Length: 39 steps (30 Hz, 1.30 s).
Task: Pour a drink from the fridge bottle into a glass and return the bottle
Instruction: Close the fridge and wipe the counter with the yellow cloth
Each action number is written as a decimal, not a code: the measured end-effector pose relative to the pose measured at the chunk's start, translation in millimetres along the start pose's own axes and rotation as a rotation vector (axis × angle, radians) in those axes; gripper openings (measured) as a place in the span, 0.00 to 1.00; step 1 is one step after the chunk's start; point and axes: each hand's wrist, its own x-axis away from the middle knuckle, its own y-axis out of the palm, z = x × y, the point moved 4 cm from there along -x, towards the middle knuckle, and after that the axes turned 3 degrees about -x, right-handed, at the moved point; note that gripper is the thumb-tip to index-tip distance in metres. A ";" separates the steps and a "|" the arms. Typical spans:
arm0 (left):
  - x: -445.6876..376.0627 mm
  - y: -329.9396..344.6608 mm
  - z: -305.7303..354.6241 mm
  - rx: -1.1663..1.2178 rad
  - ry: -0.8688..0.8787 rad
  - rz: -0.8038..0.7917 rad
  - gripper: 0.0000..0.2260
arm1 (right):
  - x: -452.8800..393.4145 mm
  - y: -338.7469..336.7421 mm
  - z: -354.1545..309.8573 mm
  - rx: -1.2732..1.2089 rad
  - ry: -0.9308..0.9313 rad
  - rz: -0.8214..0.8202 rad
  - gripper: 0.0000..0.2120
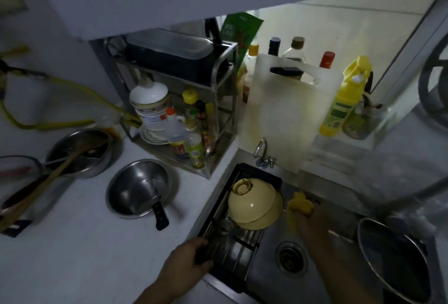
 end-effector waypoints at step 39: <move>255.7 6.2 -257.5 0.386 -0.524 0.404 0.13 | 242.6 363.9 21.8 0.895 -1.064 -0.521 0.37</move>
